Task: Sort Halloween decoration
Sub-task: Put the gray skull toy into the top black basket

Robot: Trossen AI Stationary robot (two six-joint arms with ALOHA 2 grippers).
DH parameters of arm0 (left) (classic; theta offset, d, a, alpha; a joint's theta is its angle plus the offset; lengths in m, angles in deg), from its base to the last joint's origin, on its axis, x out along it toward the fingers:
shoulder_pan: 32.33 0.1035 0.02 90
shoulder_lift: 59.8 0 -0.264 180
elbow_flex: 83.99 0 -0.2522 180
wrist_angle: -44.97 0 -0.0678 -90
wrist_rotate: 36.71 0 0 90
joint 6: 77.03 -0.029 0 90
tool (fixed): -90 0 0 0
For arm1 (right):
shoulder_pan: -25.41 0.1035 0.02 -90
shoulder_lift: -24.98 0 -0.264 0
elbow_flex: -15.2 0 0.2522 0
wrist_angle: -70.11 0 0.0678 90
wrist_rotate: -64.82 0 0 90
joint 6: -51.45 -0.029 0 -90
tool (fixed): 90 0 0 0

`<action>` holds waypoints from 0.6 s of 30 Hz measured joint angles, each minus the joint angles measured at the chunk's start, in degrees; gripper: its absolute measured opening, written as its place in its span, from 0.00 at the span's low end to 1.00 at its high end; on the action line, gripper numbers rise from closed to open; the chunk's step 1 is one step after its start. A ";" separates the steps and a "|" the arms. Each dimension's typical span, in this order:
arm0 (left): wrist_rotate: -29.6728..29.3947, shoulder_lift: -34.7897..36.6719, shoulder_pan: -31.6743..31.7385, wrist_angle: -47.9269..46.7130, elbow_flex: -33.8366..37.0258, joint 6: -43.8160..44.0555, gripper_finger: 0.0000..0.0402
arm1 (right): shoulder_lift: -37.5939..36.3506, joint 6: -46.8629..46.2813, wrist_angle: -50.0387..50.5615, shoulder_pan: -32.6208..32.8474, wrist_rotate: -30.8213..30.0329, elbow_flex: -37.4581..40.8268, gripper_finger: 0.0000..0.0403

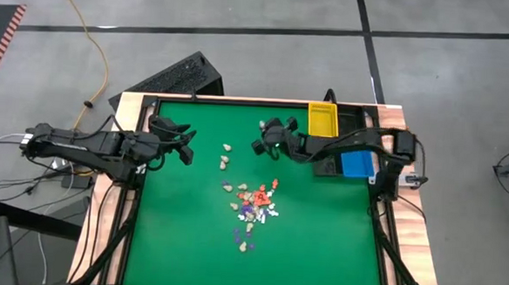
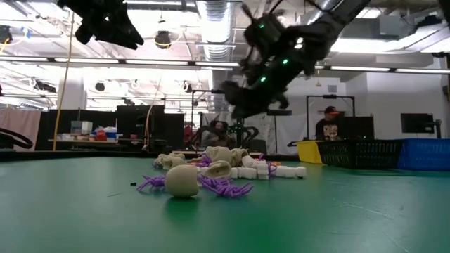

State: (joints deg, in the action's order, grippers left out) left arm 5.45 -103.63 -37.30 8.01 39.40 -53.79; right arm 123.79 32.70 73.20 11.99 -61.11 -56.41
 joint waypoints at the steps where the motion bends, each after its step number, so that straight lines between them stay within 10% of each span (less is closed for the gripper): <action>1: 0.01 -0.02 0.00 -0.01 0.00 0.00 0.30 | -1.81 -0.05 0.22 -0.92 -0.18 1.52 0.23; 18: 0.04 0.00 0.02 -0.03 0.00 0.02 0.30 | -34.78 -14.55 20.80 -16.71 -13.25 25.40 0.23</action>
State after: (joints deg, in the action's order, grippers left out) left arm 5.49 -103.63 -37.28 7.98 39.40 -53.77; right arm 89.02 18.15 94.00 -4.71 -74.36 -31.01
